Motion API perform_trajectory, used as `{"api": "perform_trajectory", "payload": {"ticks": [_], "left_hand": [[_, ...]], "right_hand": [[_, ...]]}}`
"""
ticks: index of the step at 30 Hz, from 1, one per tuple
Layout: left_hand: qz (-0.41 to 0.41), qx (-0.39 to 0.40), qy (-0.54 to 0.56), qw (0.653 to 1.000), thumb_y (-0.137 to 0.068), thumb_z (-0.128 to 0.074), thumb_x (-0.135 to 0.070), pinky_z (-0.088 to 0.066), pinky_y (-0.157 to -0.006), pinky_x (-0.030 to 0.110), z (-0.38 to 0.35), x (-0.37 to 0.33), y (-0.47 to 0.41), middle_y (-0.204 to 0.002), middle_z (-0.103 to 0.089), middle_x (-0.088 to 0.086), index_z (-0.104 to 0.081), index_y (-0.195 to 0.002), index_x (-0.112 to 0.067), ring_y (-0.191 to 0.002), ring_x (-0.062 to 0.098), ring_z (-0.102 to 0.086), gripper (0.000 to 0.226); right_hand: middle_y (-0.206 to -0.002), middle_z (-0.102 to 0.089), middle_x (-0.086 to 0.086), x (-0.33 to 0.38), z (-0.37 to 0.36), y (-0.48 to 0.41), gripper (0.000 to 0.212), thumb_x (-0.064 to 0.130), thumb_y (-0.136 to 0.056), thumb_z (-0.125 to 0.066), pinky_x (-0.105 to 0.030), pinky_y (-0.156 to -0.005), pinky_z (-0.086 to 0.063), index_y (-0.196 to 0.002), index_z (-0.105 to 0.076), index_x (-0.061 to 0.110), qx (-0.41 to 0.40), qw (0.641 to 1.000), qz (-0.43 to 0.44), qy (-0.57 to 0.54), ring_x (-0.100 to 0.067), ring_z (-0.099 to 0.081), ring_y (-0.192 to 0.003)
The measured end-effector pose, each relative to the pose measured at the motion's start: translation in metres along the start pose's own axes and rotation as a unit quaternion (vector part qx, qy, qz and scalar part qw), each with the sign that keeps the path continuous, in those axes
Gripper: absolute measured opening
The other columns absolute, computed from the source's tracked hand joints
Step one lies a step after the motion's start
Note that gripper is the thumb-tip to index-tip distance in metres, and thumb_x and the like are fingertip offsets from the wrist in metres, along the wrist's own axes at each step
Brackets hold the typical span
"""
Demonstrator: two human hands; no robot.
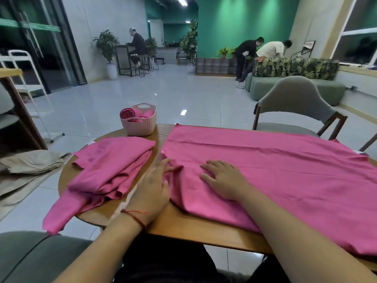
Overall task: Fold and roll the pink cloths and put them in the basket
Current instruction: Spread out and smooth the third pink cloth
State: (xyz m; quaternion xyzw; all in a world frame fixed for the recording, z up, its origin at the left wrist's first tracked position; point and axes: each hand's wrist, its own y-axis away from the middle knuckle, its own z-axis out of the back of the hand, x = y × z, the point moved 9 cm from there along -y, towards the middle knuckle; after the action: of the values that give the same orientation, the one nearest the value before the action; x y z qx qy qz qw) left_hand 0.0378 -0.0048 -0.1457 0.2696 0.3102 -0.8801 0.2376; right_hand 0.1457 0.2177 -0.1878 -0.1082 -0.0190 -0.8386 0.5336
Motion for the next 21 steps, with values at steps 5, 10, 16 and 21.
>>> {"api": "perform_trajectory", "payload": {"ticks": [5, 10, 16, 21], "left_hand": [[0.026, 0.061, -0.029, 0.997, -0.088, -0.055, -0.016, -0.04, -0.12, 0.039, -0.015, 0.013, -0.023, -0.151, -0.055, 0.0, -0.044, -0.151, -0.035, -0.135, 0.017, -0.056, 0.067], [0.068, 0.097, -0.04, 0.992, -0.087, -0.074, -0.044, -0.047, -0.11, 0.03, -0.016, 0.03, -0.033, -0.138, -0.061, -0.007, -0.047, -0.149, -0.029, -0.119, 0.008, -0.063, 0.069], [0.095, 0.064, 0.009, 0.993, -0.087, -0.081, -0.037, -0.047, -0.076, 0.01, -0.005, 0.024, -0.042, -0.098, -0.072, -0.008, -0.069, -0.12, -0.026, -0.093, 0.006, -0.067, 0.037], [0.082, 0.068, 0.006, 0.994, -0.086, -0.081, -0.04, -0.057, -0.082, 0.039, -0.001, 0.022, -0.037, -0.083, -0.076, -0.007, -0.077, -0.09, -0.027, -0.081, 0.012, -0.071, 0.014]], "right_hand": [[-0.171, -0.033, 0.014, 0.0, 0.002, 0.0, 0.064, 0.073, -0.103, -0.027, -0.05, -0.128, -0.023, -0.159, -0.04, 0.045, -0.013, 1.0, 0.005, 0.004, -0.019, -0.029, -0.157], [-0.17, -0.033, 0.015, -0.001, 0.0, -0.001, 0.065, 0.074, -0.102, -0.026, -0.05, -0.128, -0.023, -0.159, -0.04, 0.046, -0.01, 1.0, 0.004, 0.004, -0.019, -0.03, -0.157], [-0.171, -0.031, 0.015, -0.003, -0.002, -0.002, 0.078, 0.081, -0.093, -0.015, -0.053, -0.128, -0.022, -0.16, -0.036, 0.047, -0.004, 1.0, 0.001, 0.007, -0.019, -0.028, -0.157], [-0.175, -0.021, 0.017, -0.005, -0.007, -0.006, 0.081, 0.083, -0.091, -0.011, -0.055, -0.129, -0.018, -0.164, -0.024, 0.05, 0.026, 0.999, -0.005, 0.019, -0.018, -0.02, -0.161]]}}
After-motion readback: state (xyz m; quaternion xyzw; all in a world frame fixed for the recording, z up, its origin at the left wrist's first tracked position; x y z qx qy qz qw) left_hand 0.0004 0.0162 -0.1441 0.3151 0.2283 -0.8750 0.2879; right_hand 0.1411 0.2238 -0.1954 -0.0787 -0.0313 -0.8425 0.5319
